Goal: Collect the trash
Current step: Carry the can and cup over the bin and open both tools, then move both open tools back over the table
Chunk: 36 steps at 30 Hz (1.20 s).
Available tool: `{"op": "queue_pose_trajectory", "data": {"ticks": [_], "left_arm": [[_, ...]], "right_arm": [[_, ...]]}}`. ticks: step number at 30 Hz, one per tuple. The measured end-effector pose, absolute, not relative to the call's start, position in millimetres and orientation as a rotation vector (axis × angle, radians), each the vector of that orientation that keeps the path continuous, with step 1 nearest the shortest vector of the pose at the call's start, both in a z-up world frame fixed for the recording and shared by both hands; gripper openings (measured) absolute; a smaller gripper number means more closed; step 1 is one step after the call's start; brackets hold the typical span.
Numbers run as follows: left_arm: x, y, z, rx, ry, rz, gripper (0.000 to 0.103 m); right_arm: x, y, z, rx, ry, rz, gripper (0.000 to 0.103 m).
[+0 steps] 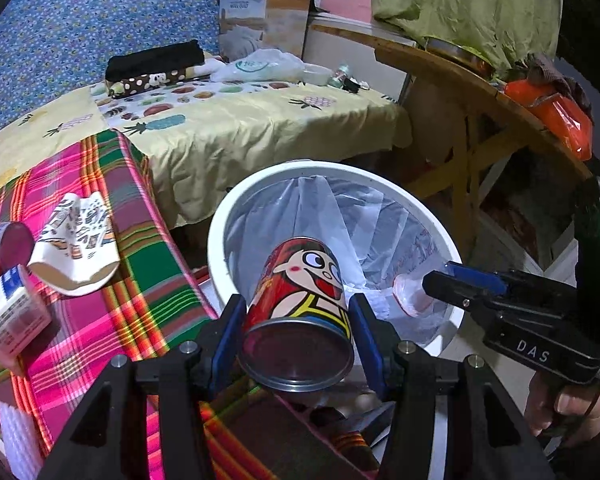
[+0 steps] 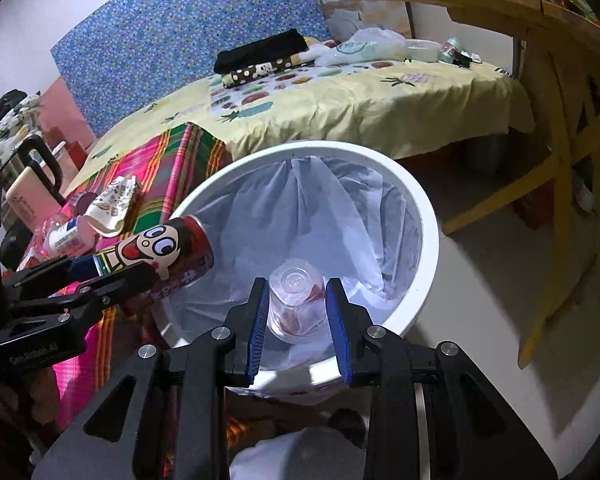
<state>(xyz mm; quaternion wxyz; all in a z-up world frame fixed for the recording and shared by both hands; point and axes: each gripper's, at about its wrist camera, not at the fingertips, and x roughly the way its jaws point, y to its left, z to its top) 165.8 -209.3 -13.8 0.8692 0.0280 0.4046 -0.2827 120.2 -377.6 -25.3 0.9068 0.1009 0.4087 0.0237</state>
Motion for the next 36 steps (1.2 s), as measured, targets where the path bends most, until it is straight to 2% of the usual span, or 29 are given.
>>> {"op": "queue_pose_trajectory", "data": {"ticks": [5, 9, 13, 36], "left_arm": [[169, -213, -15, 0.063, 0.854, -0.605, 0.056], [171, -210, -14, 0.046, 0.846, -0.6, 0.061], [172, -206, -12, 0.028, 0.839, -0.589, 0.061], [128, -127, 4, -0.065, 0.764, -0.429, 0.061]], "right_arm": [[121, -377, -28, 0.203, 0.861, 0.05, 0.031], [121, -377, -26, 0.202, 0.852, 0.051, 0.034], [120, -375, -25, 0.207, 0.844, 0.057, 0.054], [103, -327, 6, 0.157, 0.734, 0.181, 0.054]]}}
